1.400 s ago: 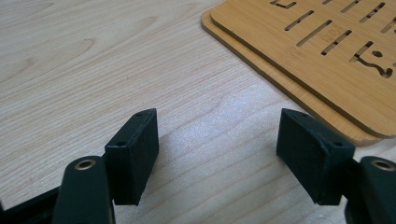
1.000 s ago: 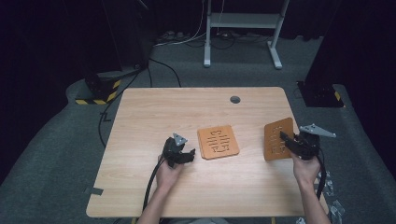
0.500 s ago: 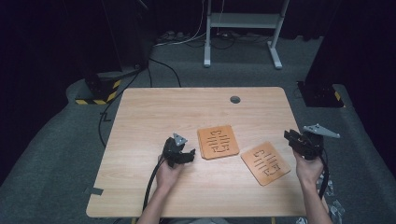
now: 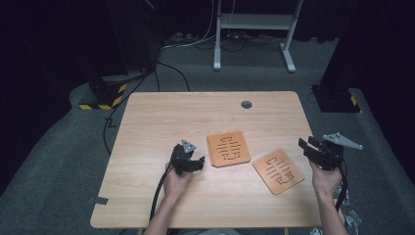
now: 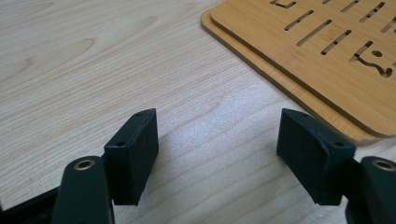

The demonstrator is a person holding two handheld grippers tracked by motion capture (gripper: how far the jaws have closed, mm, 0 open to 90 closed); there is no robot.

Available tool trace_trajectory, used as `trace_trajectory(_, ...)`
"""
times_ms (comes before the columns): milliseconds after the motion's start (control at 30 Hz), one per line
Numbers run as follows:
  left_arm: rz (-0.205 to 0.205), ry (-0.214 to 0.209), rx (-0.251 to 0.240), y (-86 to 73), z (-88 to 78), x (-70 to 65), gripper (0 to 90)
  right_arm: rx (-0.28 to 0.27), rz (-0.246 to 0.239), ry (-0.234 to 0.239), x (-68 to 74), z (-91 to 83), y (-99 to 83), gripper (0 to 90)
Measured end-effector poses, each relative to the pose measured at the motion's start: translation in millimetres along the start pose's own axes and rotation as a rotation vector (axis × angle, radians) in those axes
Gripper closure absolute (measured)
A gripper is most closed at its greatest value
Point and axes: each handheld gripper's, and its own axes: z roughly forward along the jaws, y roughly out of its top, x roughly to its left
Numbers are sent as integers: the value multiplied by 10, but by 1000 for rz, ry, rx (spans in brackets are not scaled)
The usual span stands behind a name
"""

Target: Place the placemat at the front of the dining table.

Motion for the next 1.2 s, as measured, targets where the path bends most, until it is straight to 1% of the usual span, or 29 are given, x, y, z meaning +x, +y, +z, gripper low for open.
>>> trace_trajectory(33, 0, 0, 0, 0, 0, 0, 293, -3, -5, -1, -8, -14, -12, 525)
trace_trajectory(133, 0, 0, 0, 0, 0, 0, 293, -9, 9, -4, 0, -55, -74, 493)
trace_trajectory(167, 0, 0, 0, 0, 0, 0, 293, -12, 3, -6, -1, -62, -102, 485)
trace_trajectory(300, 1, 0, 1, 0, -1, 1, 293, 1, 18, -15, 22, -91, -252, 460)
trace_trajectory(333, 1, 0, 1, 0, -1, 1, 293, 7, 15, -23, 24, -96, -291, 453)
trace_trajectory(400, 2, 0, 2, 0, -1, 1, 293, 13, 3, -43, 42, -103, -361, 448)
trace_trajectory(600, 1, 0, 1, 0, -1, 0, 293, 36, 5, -41, 68, -121, -491, 445)
trace_trajectory(667, 1, 0, 1, 0, -1, 0, 293, 40, -3, -47, 89, -116, -518, 445)
trace_trajectory(767, 0, 0, 0, 0, 0, 0, 293, 57, -1, -30, 118, -106, -557, 444)
trace_trajectory(833, 0, 0, 1, 0, -1, 0, 293, 60, -15, -34, 140, -91, -590, 444)
trace_trajectory(967, 1, 0, 0, 0, -1, 0, 293, 78, -12, -23, 183, -70, -648, 444)
trace_trajectory(1200, 0, 0, 1, -1, -1, -1, 292, 108, -29, -7, 249, -25, -731, 443)
